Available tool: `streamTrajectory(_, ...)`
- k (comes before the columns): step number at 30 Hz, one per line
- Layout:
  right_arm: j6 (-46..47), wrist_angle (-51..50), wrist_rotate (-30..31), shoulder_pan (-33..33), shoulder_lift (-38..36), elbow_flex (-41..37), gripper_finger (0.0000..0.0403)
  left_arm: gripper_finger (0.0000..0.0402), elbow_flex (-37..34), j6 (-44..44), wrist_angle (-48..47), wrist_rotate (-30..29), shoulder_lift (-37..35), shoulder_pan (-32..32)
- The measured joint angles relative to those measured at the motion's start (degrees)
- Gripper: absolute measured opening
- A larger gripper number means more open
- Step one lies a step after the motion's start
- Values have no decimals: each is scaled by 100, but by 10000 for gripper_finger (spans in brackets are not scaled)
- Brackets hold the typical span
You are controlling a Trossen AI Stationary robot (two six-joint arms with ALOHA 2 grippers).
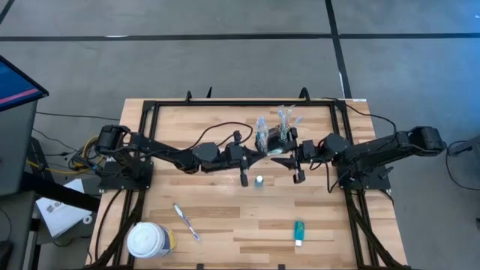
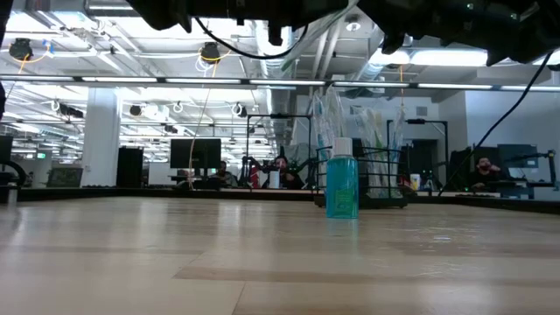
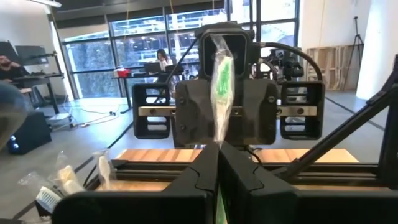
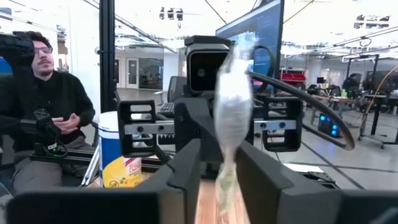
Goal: Pick & Place toothbrushing station
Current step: Put the green toothbrush into the mesh organizer
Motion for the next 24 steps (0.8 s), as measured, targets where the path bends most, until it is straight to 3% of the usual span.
streamTrajectory(7, -67, 7, 22, 4, 0, 0, 10, 0, 0, 1, 0, 12, -1, -4)
streamTrajectory(24, -119, 31, 44, 4, 0, 0, 1, 13, 2, -14, 2, -10, -7, -2)
